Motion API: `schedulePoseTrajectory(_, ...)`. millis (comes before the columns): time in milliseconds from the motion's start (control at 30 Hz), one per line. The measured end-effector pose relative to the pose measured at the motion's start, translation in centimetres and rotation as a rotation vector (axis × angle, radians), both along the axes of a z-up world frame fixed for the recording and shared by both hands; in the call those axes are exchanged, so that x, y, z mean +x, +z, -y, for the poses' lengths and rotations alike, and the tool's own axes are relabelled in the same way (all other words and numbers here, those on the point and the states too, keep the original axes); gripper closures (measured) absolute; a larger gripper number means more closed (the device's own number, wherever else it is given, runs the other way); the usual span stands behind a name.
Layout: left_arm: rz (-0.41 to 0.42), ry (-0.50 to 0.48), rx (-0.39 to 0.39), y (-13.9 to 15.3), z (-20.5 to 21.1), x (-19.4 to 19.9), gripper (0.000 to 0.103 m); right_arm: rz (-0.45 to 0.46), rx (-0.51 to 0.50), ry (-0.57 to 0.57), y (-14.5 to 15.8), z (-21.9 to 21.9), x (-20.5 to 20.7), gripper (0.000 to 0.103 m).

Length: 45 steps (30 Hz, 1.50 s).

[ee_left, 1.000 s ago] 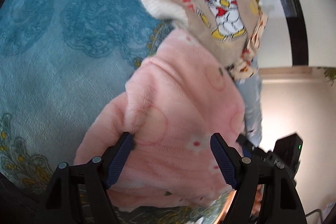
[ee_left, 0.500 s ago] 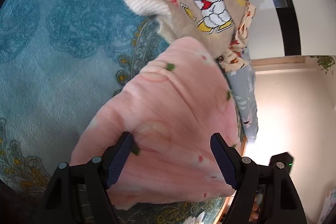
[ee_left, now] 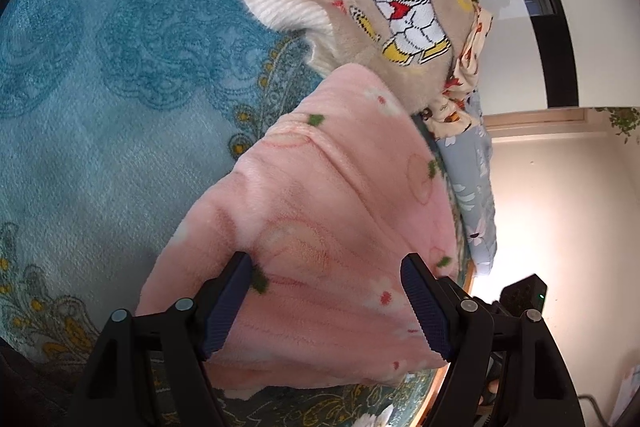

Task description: Fold clothes

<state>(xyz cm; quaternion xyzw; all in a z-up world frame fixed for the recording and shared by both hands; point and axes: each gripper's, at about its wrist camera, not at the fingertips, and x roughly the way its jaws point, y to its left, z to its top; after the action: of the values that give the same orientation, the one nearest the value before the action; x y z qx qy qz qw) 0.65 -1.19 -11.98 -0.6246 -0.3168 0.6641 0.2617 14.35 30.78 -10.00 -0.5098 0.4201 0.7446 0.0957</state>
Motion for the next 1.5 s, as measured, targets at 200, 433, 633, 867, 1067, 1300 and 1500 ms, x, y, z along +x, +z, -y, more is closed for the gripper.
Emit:
schedulePoseTrajectory(200, -0.017, 0.001, 0.058, 0.5, 0.1, 0.0, 0.023, 0.008, 0.028, 0.015, 0.7, 1.3, -2.2, 0.082)
schedulePoseTrajectory(433, 0.002, -0.134, 0.15, 0.5, -2.1, 0.2, 0.023, -0.245, 0.051, 0.039, 7.7, -0.2, 0.6, 0.085)
schedulePoseTrajectory(633, 0.015, -0.193, 0.087, 0.2, -3.3, 0.2, 0.023, -0.066, -0.01, -0.084, 2.0, -3.1, 3.5, 0.085)
schedulePoseTrajectory(867, 0.002, -0.129, 0.128, 0.9, -1.8, 0.1, 0.023, 0.046, -0.08, -0.128, -0.9, -4.3, 4.2, 0.073)
schedulePoseTrajectory(1067, -0.123, -0.167, 0.05, 3.8, -4.2, -0.6, 0.023, 0.042, 0.227, 0.001, 4.8, -5.3, 4.2, 0.071)
schedulePoseTrajectory(1300, -0.151, -0.266, -0.135, 2.6, -7.2, -0.6, 0.023, -0.071, 0.167, 0.12, 4.7, -1.8, 0.1, 0.071)
schedulePoseTrajectory(1500, -0.034, -0.234, -0.165, -0.8, -6.3, -0.5, 0.025, 0.031, 0.119, 0.101, -0.1, -1.6, 0.8, 0.071)
